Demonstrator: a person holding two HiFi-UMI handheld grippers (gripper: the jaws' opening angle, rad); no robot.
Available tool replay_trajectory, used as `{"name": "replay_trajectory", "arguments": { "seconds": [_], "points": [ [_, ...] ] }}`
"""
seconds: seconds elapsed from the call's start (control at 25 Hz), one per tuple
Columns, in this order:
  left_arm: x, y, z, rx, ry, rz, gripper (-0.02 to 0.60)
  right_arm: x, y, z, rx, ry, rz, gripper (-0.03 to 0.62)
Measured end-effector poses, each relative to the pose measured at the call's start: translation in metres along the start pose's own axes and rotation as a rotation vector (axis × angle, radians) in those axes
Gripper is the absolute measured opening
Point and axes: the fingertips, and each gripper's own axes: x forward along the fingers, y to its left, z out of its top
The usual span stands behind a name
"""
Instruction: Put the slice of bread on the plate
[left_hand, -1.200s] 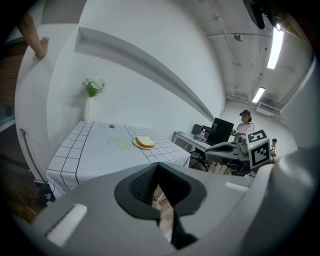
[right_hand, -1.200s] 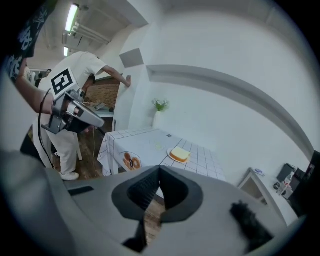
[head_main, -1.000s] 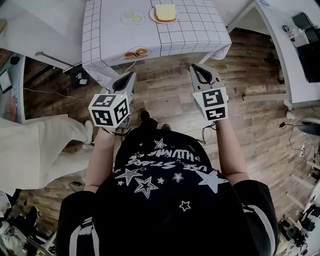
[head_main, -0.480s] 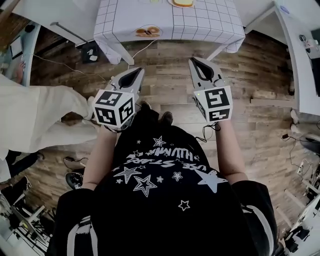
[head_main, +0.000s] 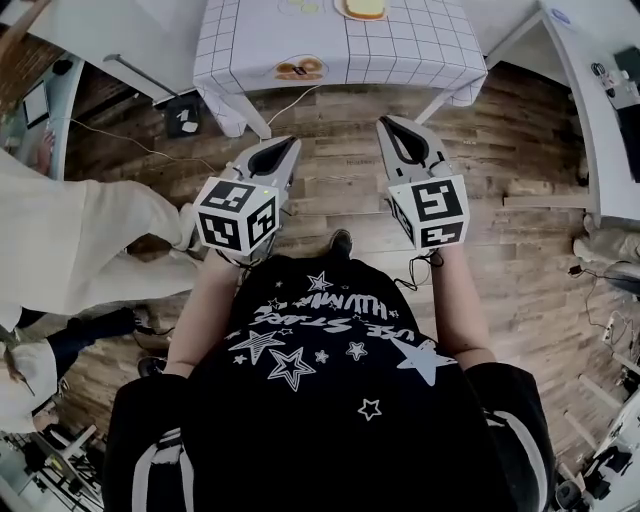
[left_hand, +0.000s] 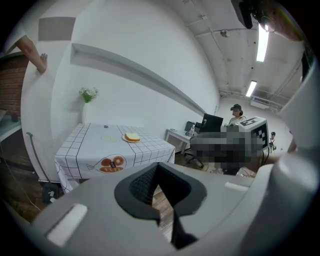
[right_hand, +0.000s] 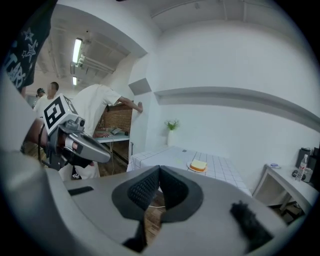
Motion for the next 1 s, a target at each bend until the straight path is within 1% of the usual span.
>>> {"name": "replay_trajectory", "arguments": {
  "seconds": [0.12,0.24,0.36,0.64,0.8,1.0],
  "points": [
    [-0.013,0.01,-0.003,-0.003,0.003,-0.011,0.008,0.0,0.008,0.009,0.017,-0.001,-0.031,0.014],
    [-0.031,0.025,-0.004,0.001,-0.005,-0.017,0.008,0.003,0.027,0.019,0.018,-0.004,-0.052,0.014],
    [-0.047,0.038,-0.003,-0.003,-0.023,-0.025,0.008,0.005,0.05,0.026,0.007,0.004,-0.061,0.014],
    [-0.076,0.054,-0.006,-0.008,-0.052,-0.076,0.008,0.003,0.094,0.039,-0.024,0.029,-0.091,0.014],
    [-0.085,0.054,-0.006,-0.009,-0.065,-0.109,0.008,-0.004,0.104,0.044,-0.03,0.037,-0.125,0.014],
    [-0.1,0.045,-0.004,0.004,-0.075,-0.134,0.008,-0.018,0.118,0.05,-0.024,0.049,-0.142,0.014]
  ]
}}
